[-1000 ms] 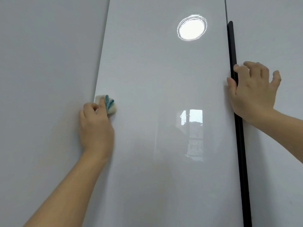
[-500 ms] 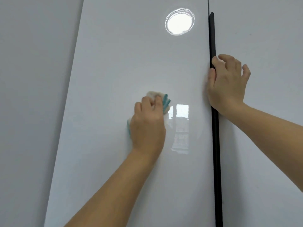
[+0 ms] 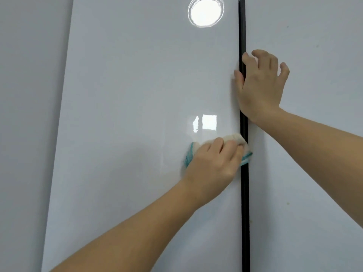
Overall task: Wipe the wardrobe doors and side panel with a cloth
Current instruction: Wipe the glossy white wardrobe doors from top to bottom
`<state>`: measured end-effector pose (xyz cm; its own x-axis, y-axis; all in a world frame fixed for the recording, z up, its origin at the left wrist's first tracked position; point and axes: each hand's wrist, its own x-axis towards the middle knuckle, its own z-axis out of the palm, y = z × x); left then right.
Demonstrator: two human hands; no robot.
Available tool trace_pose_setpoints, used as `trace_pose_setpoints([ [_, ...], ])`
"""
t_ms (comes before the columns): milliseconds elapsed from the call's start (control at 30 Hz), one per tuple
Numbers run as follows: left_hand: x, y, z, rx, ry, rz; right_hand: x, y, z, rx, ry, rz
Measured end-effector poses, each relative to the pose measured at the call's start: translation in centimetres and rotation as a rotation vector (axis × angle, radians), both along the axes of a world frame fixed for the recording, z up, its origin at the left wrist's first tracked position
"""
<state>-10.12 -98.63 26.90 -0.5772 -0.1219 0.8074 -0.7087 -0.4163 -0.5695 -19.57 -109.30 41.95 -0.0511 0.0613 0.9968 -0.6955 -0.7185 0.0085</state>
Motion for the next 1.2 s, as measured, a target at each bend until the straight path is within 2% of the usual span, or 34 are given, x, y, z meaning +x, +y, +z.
trace_pose_setpoints([
  [100, 2.3, 2.0, -0.9, 0.048, -0.077, 0.021, -0.1, 0.2, 0.0, 0.010, 0.002, -0.012],
  [167, 4.2, 3.9, -0.9, 0.030, -0.064, 0.044, -0.1, 0.3, -0.1, 0.013, 0.003, -0.024],
  [400, 10.5, 10.1, -0.5, -0.089, 0.133, 0.165, 0.0, 0.4, -0.1, 0.013, -0.008, -0.020],
  [533, 13.3, 13.4, -0.6, -0.139, 0.520, 0.143, 0.0, 0.4, -0.1, 0.000, -0.006, -0.013],
  [833, 16.2, 16.4, -2.4, -0.296, 0.680, 0.203, -0.1, 0.3, -0.2, -0.023, -0.011, 0.006],
  [900, 15.6, 16.2, -2.3, -0.356, 0.835, 0.137, -0.2, 0.2, -0.2, -0.026, -0.009, 0.006],
  [967, 15.3, 15.8, -1.9, -0.508, 1.028, 0.068, -0.1, 0.2, -0.1, -0.026, -0.006, 0.016],
  [1000, 15.2, 15.7, -1.6, -0.553, 1.062, 0.049, -0.1, 0.2, -0.1, -0.025, -0.007, 0.018],
  [1100, 15.2, 15.5, -1.2, -0.534, 0.974, 0.088, 0.0, 0.2, -0.2, -0.012, -0.013, 0.037],
  [1200, 13.9, 14.2, -1.8, -0.493, 0.943, 0.023, 0.4, 0.1, -0.3, -0.006, -0.042, 0.073],
])
